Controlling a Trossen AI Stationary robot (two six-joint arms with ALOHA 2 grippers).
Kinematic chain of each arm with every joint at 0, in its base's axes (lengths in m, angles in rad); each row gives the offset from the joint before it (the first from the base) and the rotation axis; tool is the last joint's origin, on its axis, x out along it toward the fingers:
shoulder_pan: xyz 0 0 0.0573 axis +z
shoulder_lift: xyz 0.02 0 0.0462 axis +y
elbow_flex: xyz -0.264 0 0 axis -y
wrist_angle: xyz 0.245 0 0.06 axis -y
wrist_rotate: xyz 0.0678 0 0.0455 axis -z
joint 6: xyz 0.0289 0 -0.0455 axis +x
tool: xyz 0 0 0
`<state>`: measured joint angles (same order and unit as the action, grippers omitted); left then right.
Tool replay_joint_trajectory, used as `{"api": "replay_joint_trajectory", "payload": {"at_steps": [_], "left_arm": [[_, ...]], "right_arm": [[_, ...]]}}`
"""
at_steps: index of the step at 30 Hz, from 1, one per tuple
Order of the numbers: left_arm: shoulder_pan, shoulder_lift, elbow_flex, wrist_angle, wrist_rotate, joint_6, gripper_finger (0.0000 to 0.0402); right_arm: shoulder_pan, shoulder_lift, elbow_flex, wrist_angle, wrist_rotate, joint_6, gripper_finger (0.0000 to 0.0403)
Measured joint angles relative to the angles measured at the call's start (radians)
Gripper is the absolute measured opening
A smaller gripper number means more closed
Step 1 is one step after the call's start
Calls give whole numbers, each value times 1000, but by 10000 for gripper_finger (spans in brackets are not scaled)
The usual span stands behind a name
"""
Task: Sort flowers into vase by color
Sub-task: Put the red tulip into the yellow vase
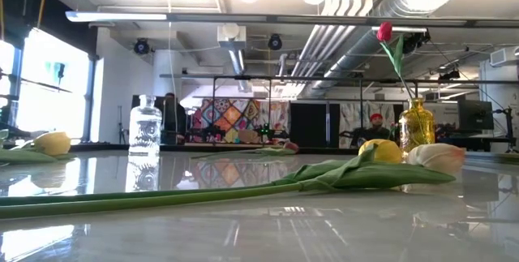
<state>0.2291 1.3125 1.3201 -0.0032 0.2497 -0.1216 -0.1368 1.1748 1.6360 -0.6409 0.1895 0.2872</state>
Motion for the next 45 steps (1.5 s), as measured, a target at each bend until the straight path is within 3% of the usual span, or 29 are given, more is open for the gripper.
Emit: {"api": "replay_joint_trajectory", "payload": {"at_steps": [11, 16, 18, 28, 39, 45], "left_arm": [[0, 0, 0, 0, 0, -7, 163], [0, 0, 0, 0, 1, -7, 163], [0, 0, 0, 0, 1, -7, 163], [0, 0, 0, 0, 1, -7, 163], [0, 0, 0, 0, 1, -6, 163], [0, 0, 0, 0, 1, -6, 163]], "right_arm": [[0, -149, 0, -285, 164, 10, 0], [81, -195, -17, -351, 449, 10, 0], [130, -224, -33, -366, 511, 37, 0], [265, -360, -186, -427, 590, 221, 0], [264, -428, -278, -539, 704, 319, 0], [196, -479, -277, -663, 793, 375, 0]]}}
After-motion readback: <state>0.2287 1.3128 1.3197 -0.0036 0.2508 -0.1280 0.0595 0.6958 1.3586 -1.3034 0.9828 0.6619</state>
